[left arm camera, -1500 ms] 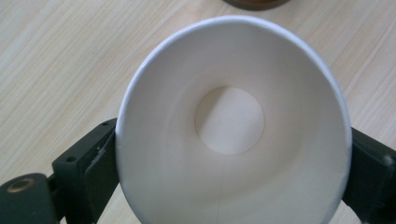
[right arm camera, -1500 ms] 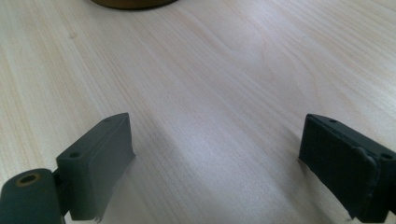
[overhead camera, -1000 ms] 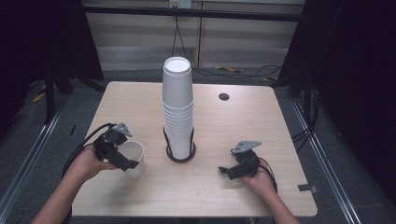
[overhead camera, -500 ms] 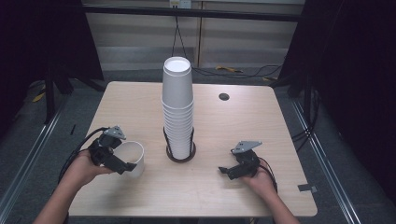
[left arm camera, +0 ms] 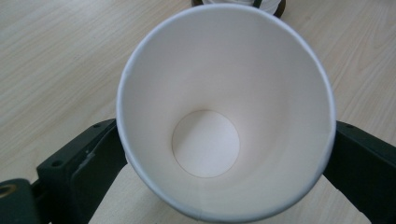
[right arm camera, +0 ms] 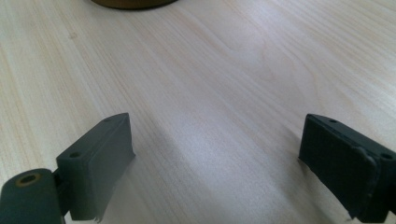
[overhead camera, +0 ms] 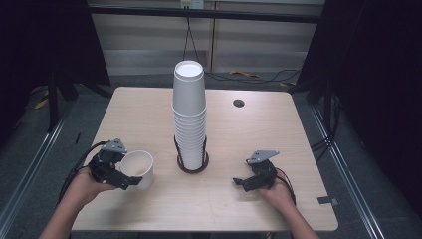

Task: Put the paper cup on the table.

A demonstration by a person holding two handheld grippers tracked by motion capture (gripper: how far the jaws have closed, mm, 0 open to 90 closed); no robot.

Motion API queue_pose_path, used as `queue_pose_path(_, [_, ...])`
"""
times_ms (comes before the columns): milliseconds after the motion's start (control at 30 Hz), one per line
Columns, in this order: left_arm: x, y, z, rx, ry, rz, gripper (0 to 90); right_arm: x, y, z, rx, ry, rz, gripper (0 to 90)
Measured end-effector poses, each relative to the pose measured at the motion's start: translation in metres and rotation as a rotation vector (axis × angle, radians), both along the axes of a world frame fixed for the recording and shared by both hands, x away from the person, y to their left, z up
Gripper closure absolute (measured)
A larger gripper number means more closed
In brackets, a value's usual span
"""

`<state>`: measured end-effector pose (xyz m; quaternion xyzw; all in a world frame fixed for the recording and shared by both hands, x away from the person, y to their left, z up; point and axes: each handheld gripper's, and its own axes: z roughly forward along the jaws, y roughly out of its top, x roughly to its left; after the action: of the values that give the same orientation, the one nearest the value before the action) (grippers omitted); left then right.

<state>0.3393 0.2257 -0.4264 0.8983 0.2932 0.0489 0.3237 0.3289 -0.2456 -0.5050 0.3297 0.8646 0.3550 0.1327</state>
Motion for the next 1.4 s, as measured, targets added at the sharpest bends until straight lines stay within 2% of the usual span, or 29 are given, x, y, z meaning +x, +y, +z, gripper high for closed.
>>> queue_pose_path(33, [-0.001, 0.0, -0.001, -0.003, 0.01, 0.006, 2.5, 0.0, 0.0, 0.0, 0.0, -0.001, -0.001, 9.1])
queue_pose_path(433, [-0.007, 0.009, -0.014, -0.017, -0.013, 0.024, 3.8, 0.0, 0.0, 0.0, 0.0, 0.0, 0.0, 9.1])
queue_pose_path(467, [-0.007, 0.009, -0.016, -0.031, -0.014, 0.031, 3.8, 0.0, 0.0, 0.0, 0.0, 0.001, 0.0, 9.1])
queue_pose_path(567, [-0.009, 0.011, -0.02, -0.029, -0.016, 0.039, 3.8, 0.0, 0.0, 0.0, 0.0, 0.001, 0.0, 9.1])
queue_pose_path(667, [-0.01, 0.012, -0.024, -0.048, -0.006, 0.042, 4.0, 0.0, 0.0, 0.0, 0.0, 0.0, 0.0, 9.1])
queue_pose_path(967, [-0.013, 0.017, -0.036, -0.064, -0.01, 0.06, 4.7, 0.0, 0.0, 0.0, 0.0, 0.0, 0.0, 9.1])
queue_pose_path(1000, [-0.013, 0.019, -0.037, -0.055, -0.02, 0.058, 4.8, 0.0, 0.0, 0.0, 0.0, -0.001, -0.001, 9.1])
queue_pose_path(1200, [-0.014, 0.021, -0.048, -0.079, 0.005, 0.074, 5.5, 0.0, 0.0, 0.0, 0.0, 0.0, 0.0, 9.1])
queue_pose_path(1400, [-0.014, 0.021, -0.058, -0.072, 0.009, 0.085, 5.5, 0.0, 0.0, 0.0, 0.0, 0.0, 0.0, 9.1])
